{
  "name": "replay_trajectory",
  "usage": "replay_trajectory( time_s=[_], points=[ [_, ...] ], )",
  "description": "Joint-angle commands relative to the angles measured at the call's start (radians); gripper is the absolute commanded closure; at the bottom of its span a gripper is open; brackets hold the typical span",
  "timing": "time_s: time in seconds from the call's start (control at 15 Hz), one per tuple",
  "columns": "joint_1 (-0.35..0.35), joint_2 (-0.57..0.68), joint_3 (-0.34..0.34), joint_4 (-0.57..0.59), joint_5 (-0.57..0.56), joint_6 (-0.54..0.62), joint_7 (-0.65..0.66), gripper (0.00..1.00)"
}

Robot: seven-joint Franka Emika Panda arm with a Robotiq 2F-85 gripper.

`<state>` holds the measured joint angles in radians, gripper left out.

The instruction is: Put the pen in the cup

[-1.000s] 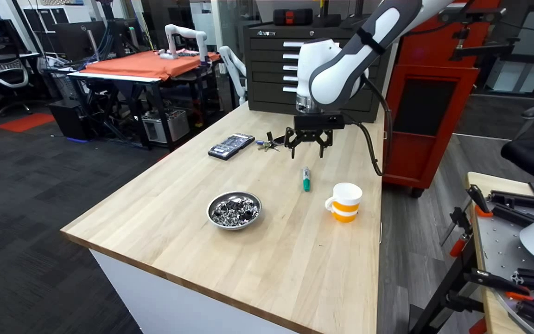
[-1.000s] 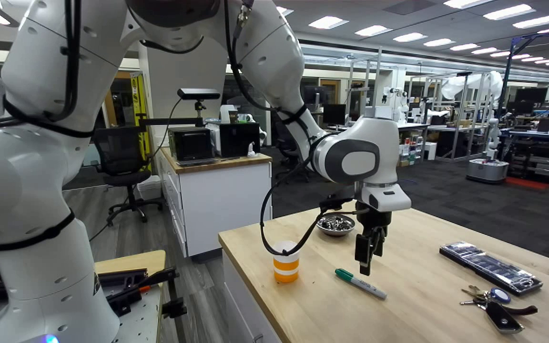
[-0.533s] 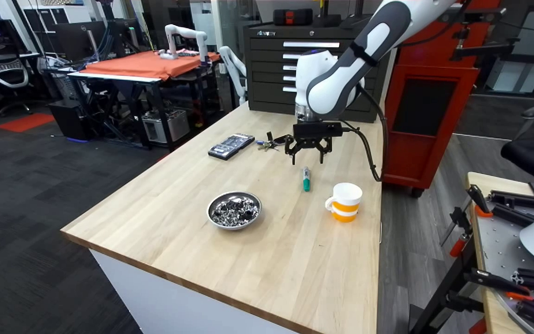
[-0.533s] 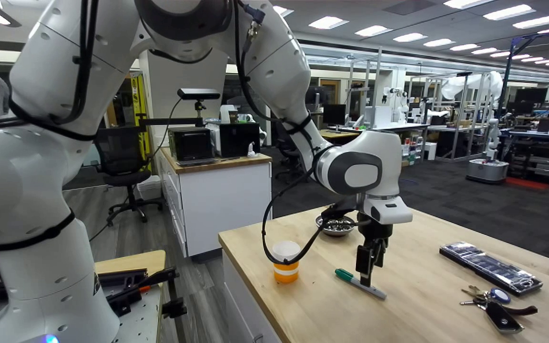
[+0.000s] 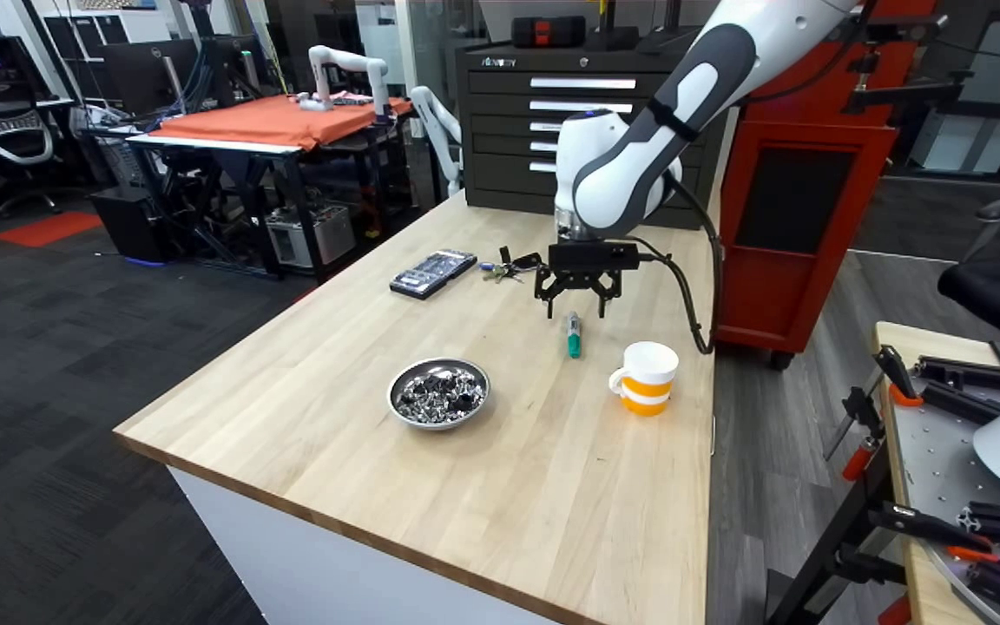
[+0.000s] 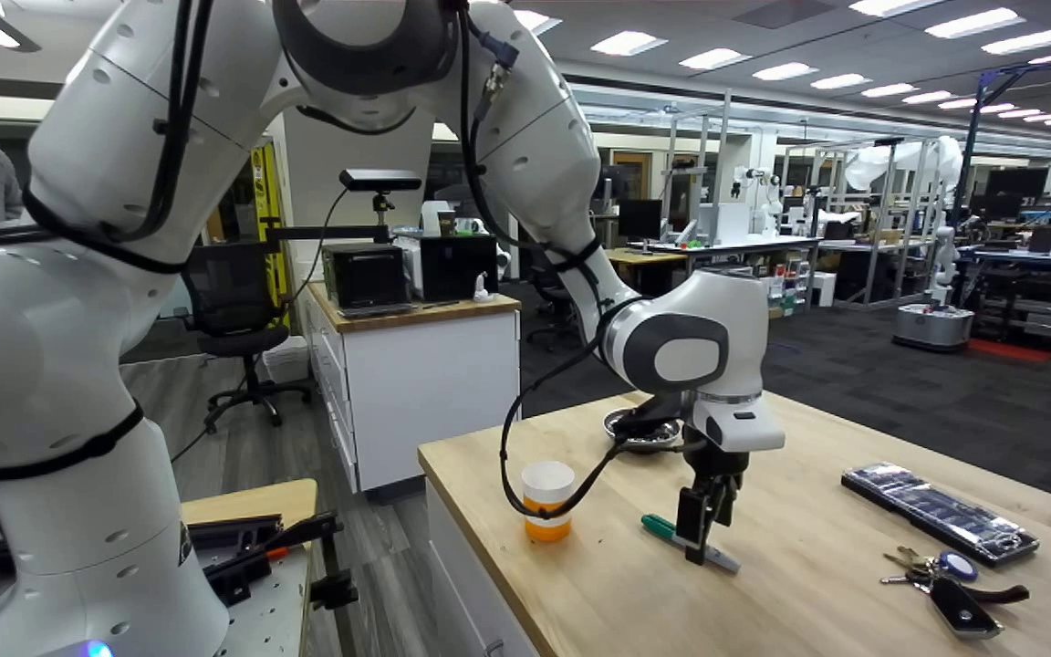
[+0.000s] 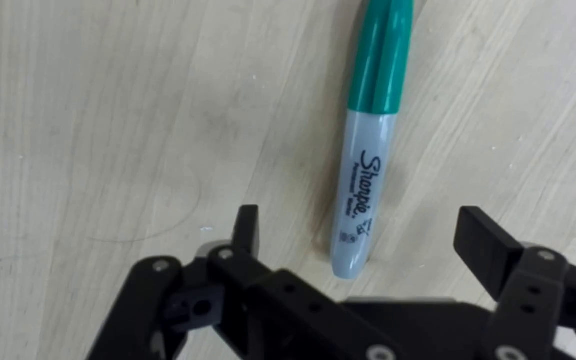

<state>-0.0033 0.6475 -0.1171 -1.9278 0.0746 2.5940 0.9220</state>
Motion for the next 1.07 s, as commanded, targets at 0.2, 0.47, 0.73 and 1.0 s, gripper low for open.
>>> replay_trajectory(
  time_s=[0.2, 0.47, 0.73, 1.0],
  points=[
    [0.009, 0.028, -0.01, -0.005, 0.059, 0.062, -0.023, 0.28],
    [0.011, 0.021, -0.012, -0.013, 0.072, 0.074, -0.021, 0.53],
    [0.014, 0.008, -0.022, -0.022, 0.072, 0.081, -0.016, 0.8],
    [0.012, -0.003, -0.023, -0.029, 0.079, 0.077, -0.019, 0.96]
  ],
)
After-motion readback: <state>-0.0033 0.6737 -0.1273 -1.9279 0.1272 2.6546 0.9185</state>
